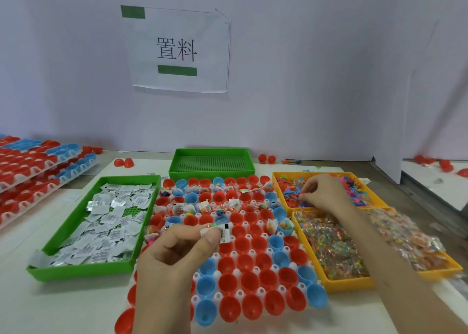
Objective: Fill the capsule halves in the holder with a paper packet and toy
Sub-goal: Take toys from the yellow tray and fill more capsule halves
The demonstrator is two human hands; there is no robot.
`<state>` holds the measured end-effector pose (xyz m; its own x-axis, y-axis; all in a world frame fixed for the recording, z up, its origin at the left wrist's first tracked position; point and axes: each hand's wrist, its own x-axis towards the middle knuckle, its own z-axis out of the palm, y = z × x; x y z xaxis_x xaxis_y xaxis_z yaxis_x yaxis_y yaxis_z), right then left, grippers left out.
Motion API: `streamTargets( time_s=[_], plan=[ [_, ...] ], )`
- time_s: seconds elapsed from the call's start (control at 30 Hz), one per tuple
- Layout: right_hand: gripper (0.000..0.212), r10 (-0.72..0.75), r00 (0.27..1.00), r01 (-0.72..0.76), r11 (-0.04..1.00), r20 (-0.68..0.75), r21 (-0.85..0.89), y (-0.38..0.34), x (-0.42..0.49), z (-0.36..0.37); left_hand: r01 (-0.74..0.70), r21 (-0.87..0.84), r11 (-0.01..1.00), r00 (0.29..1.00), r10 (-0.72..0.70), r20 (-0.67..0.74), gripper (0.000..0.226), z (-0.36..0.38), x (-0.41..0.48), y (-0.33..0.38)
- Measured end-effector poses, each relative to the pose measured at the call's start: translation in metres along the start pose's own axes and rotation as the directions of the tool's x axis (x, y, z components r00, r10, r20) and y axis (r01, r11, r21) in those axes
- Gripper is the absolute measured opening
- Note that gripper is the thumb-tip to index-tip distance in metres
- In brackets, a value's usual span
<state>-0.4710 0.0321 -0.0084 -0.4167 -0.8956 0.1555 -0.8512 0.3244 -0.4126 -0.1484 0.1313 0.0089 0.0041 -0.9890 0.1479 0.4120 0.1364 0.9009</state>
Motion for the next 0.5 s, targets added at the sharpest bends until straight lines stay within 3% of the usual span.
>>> streamTargets(
  time_s=[0.1, 0.17, 0.33, 0.43, 0.5],
  plan=[
    [0.004, -0.021, 0.987, 0.036, 0.995, -0.157, 0.095, -0.003, -0.002, -0.004, 0.007, -0.008, 1.0, 1.0, -0.007, -0.002, 0.07, -0.001, 0.001, -0.001],
    [0.011, -0.03, 0.974, 0.059, 0.99, -0.224, 0.127, -0.007, -0.005, -0.009, 0.005, 0.003, 1.0, 1.0, -0.005, -0.001, 0.072, -0.001, 0.002, -0.003],
    [0.013, -0.032, 0.979, 0.086, 0.961, -0.202, 0.264, -0.025, -0.031, -0.029, 0.002, 0.006, 1.0, 1.0, -0.002, -0.004, 0.069, 0.001, 0.001, -0.006],
    [0.014, -0.139, 0.967, 0.226, 0.851, -0.211, 0.474, -0.047, -0.074, -0.047, 0.003, 0.023, 1.0, 1.0, -0.004, 0.028, 0.052, 0.005, 0.001, -0.005],
    [0.012, -0.234, 0.944, 0.329, 0.717, -0.233, 0.615, -0.066, -0.111, -0.052, 0.009, 0.033, 0.999, 0.999, -0.01, 0.05, 0.033, 0.009, -0.001, -0.004]
  ],
)
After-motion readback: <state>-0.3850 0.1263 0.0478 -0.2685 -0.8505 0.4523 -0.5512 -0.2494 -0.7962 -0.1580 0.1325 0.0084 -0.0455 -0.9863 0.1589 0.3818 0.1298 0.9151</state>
